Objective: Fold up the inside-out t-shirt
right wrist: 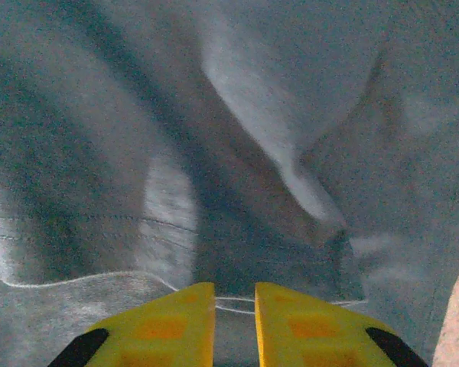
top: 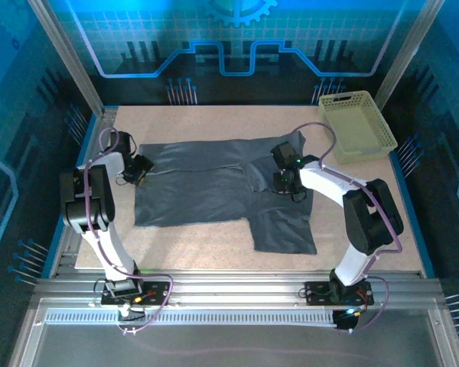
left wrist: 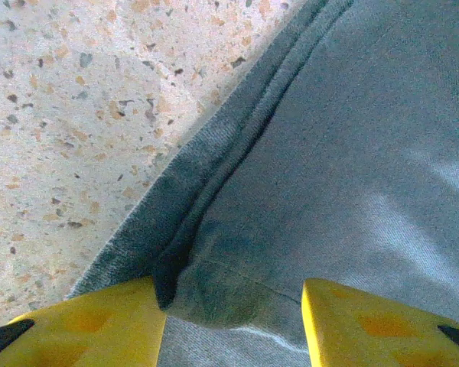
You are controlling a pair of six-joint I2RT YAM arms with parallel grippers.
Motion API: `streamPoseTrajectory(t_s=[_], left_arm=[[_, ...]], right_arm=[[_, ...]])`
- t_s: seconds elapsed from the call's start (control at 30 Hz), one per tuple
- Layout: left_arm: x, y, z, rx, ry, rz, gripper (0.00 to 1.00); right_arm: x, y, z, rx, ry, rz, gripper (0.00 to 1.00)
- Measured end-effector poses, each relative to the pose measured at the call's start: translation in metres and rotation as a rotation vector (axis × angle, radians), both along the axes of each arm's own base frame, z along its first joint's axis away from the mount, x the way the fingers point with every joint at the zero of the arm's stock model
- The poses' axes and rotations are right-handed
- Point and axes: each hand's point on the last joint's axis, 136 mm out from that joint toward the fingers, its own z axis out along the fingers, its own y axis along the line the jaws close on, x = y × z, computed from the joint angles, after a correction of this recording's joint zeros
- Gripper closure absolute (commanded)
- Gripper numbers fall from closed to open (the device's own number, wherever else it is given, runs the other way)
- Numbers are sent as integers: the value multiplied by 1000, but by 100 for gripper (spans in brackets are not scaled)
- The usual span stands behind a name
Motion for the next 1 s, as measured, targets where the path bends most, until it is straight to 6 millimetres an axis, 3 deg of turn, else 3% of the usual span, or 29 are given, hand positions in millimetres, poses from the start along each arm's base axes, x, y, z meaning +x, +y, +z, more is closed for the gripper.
streamPoseTrajectory(t_s=[0.13, 0.3, 0.47, 0.57, 0.67, 0.73, 0.87, 1.0], left_arm=[[-1, 0, 0, 0, -1, 0, 49], [-8, 1, 11, 16, -13, 6, 46], [-23, -6, 55, 71, -99, 1, 41], [-34, -37, 90, 116, -185, -66, 39], [-58, -86, 103, 119, -235, -185, 37], [-84, -107, 93, 106, -215, -230, 34], [-151, -108, 56, 113, -71, -211, 28], [-194, -86, 50, 167, -9, -118, 17]], right_arm=[[0, -5, -1, -16, 2, -15, 65], [0, -9, 8, -23, -14, -15, 65], [-2, -9, 33, 12, -68, -18, 61], [-18, -15, 44, 38, -93, -37, 59], [-49, -26, 47, 57, -80, -58, 57], [-69, -32, 46, 71, -62, -76, 56], [-118, -46, 32, 93, 3, -130, 54], [-157, -56, 13, 114, 72, -201, 54]])
